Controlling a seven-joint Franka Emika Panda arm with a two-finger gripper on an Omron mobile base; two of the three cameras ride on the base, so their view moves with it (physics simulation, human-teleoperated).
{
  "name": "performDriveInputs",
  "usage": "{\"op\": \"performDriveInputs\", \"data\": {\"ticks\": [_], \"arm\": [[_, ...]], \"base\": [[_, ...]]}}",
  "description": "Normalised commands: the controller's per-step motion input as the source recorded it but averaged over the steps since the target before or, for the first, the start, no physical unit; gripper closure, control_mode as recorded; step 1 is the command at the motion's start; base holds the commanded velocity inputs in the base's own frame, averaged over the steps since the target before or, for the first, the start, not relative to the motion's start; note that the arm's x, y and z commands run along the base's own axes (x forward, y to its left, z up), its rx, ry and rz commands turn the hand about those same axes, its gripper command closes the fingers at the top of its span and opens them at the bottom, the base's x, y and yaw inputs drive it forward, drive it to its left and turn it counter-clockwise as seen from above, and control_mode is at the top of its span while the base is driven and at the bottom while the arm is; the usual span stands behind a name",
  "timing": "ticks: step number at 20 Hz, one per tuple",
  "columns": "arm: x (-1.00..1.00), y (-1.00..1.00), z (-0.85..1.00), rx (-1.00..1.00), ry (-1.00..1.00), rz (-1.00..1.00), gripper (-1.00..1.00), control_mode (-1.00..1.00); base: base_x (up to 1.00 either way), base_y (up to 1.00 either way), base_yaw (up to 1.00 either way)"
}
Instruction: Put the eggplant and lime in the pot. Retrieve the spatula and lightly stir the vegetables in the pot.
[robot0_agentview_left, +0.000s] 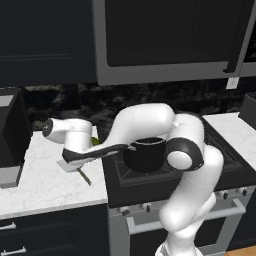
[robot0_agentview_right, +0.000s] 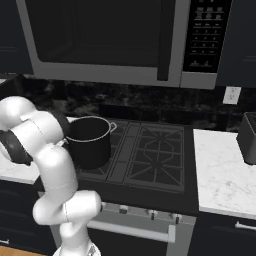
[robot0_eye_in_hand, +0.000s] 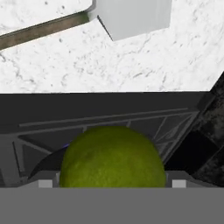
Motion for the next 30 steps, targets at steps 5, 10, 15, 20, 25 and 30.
{"op": "performDriveInputs", "data": {"ticks": [5, 10, 15, 20, 25, 30], "arm": [[-0.40, -0.53, 1.00, 0.20, -0.03, 0.07, 1.00, -1.00], [-0.06, -0.88, 0.82, 0.29, 0.01, 0.02, 1.00, -1.00], [0.00, -1.00, 0.20, 0.22, 0.00, 0.00, 1.00, -1.00], [0.28, -0.97, -0.13, 0.07, 0.12, 0.00, 1.00, -1.00], [0.56, -0.66, -0.11, 0.03, 0.25, -0.01, 1.00, -1.00], [0.37, -0.18, -0.21, 0.05, 0.29, -0.02, 1.00, -1.00]], "base": [[0.00, 0.00, 0.00], [0.00, 0.00, 0.00], [0.00, 0.00, 0.00], [0.00, 0.00, 0.00], [0.00, 0.00, 0.00], [0.00, 0.00, 0.00]]}}
